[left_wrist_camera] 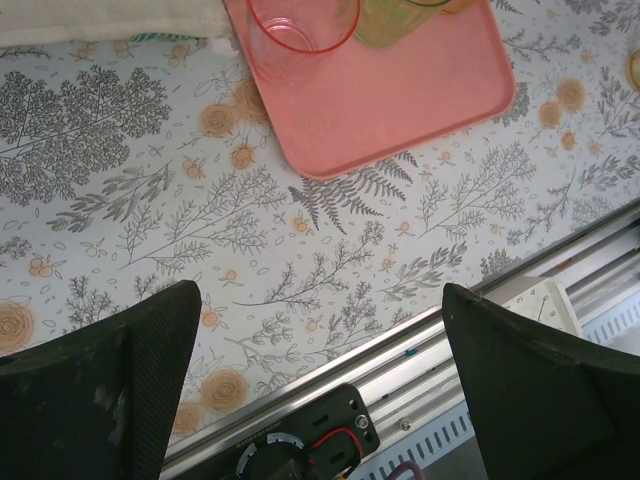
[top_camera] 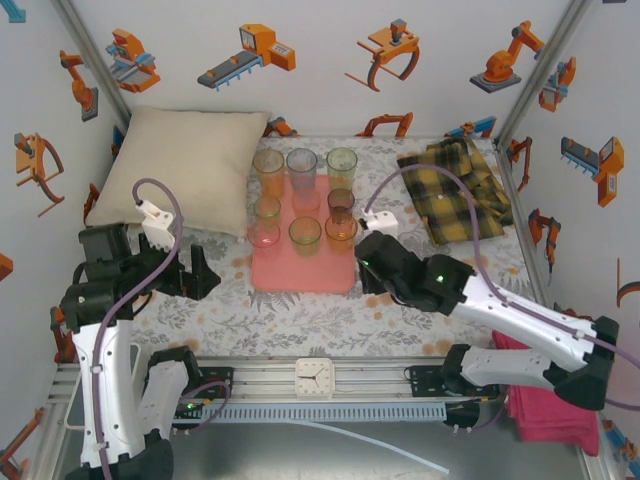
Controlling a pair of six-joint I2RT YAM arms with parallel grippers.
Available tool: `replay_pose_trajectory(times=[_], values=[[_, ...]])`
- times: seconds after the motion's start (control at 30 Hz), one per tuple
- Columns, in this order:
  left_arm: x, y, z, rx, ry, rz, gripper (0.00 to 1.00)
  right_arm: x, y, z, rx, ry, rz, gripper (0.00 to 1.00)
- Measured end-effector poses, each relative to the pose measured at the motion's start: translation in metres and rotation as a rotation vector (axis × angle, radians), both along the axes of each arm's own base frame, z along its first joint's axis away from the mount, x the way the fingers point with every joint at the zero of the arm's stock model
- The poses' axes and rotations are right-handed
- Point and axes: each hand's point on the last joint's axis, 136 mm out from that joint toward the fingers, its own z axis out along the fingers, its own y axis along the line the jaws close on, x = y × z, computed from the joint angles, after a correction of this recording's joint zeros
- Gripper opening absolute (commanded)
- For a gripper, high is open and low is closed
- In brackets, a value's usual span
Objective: Place the glasses into the tray
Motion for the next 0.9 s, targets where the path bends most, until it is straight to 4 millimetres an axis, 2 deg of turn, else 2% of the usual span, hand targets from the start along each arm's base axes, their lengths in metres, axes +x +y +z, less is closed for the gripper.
replay_pose_trajectory(times=[0.17,0.33,0.9], values=[[0.002,0.002,0.0,0.0,-0.003,0.01,0.99,-0.008,-0.029,0.009,0.021,-0.03,-0.054,0.37],[0.004,0.003,-0.002,0.001,0.008,0.013,0.98,-0.007,-0.046,0.01,0.011,-0.055,-0.097,0.37],[0.005,0.011,-0.004,0.0,0.01,0.052,0.93,0.002,-0.075,0.002,-0.033,-0.035,-0.201,0.37]])
